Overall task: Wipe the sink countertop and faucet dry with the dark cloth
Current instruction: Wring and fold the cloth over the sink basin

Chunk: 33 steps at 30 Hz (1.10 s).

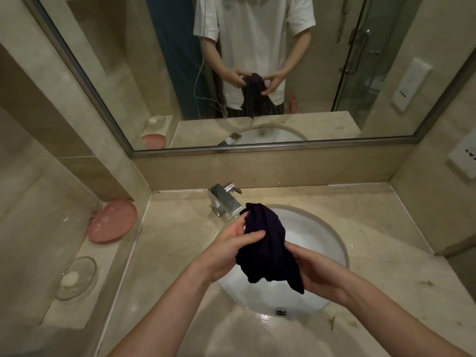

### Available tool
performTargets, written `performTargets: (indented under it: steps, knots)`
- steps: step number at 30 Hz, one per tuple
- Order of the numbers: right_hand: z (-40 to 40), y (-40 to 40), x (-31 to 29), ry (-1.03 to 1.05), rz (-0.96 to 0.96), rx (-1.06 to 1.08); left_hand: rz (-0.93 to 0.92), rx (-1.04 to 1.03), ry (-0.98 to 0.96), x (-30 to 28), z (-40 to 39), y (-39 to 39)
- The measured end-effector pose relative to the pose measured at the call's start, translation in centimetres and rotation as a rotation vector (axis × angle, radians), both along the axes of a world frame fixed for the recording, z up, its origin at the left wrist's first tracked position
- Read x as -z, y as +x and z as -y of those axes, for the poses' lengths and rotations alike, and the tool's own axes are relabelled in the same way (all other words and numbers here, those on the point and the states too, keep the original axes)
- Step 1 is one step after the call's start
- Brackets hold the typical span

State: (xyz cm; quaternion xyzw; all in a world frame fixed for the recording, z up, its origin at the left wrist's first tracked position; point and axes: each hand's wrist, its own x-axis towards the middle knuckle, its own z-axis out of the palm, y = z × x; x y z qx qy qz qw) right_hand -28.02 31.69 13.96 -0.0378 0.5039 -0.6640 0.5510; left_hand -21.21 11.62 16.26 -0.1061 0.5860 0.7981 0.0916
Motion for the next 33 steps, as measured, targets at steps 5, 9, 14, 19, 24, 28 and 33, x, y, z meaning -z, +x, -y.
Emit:
performTargets:
  steps: [5, 9, 14, 19, 24, 28, 33]
  knots:
    - [-0.9, -1.6, -0.7, -0.03, -0.121, 0.383, 0.09, 0.048, -0.263, 0.1, 1.5, -0.1]
    - [-2.3, -3.2, -1.0, 0.049, -0.208, 0.54, 0.172, -0.226, -0.278, 0.4, 3.5, -0.1]
    - [-3.0, -3.9, -2.4, 0.145, -0.567, 0.498, 0.191, -0.302, -0.321, 0.9, 4.7, 0.0]
    - [-3.3, -5.0, -3.1, 0.418, -1.065, 0.214, 0.243, -0.33, -0.444, 0.6, 5.4, -0.5]
    - [-3.7, -6.3, -3.5, 0.663, -1.597, -0.028, 0.152, -0.247, -0.642, -0.5, 6.3, -0.7]
    - [-3.9, -7.6, -4.4, 0.489, -1.5, 0.062, 0.082, -0.072, -0.841, -2.3, 7.1, -0.7]
    - [-4.1, -7.4, -5.1, 0.159, -0.917, 0.196, 0.016, -0.105, -0.882, -4.1, 7.7, -0.6]
